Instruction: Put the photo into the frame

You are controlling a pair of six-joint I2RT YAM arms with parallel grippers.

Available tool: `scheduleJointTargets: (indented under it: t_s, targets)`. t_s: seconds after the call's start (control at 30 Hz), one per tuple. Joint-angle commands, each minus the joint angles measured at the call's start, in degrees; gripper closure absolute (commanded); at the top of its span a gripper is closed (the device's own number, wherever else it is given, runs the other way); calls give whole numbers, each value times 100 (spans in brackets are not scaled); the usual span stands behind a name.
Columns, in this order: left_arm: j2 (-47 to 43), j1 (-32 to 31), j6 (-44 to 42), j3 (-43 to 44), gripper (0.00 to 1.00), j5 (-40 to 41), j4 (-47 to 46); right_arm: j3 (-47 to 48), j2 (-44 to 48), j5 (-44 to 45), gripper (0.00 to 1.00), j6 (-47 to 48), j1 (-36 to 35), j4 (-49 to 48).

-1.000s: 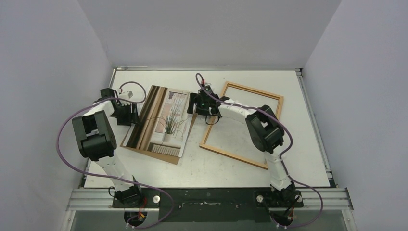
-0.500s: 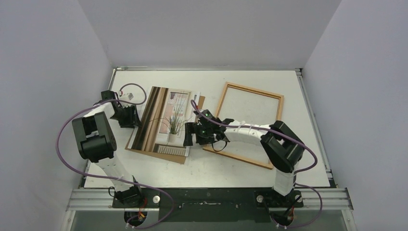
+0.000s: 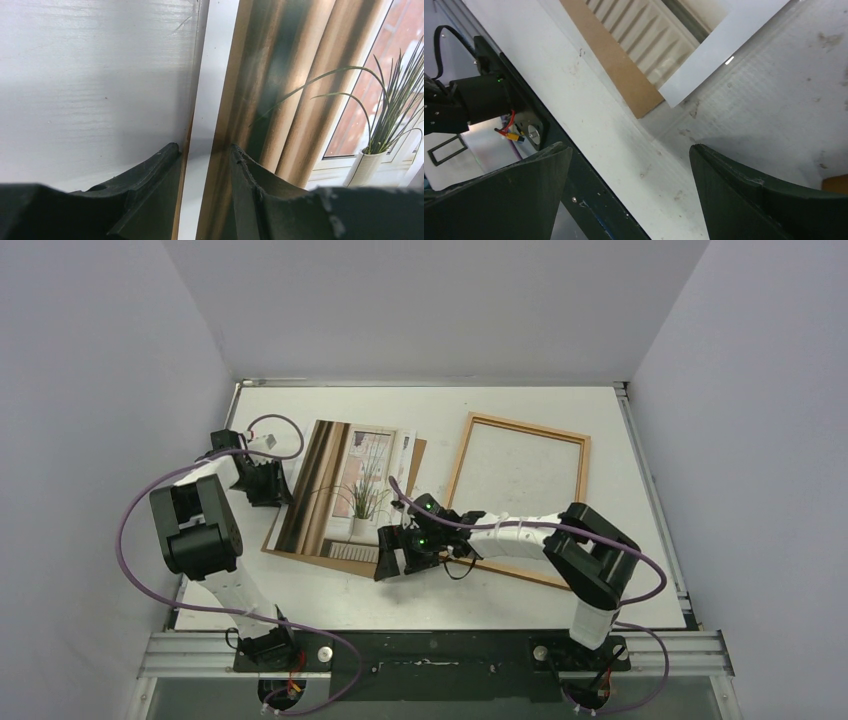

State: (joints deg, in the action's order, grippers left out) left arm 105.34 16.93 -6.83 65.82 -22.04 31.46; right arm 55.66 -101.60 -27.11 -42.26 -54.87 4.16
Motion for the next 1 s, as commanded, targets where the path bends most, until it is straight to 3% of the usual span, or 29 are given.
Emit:
scheduleJointTargets:
  t_s: [0.0,0.37,0.97]
  targets:
    - [-191,-40,-14,-185,61,120,-130,-386,-80,-97,6,-394,-89,-330]
    - [-189,-43,22,-315,62,60,-212,-158,-574,-165,9,-688,-147,-934]
    - [-241,-76,109,-665,64,-28,-333,283,19,-456,9,-1381,-47,-1960]
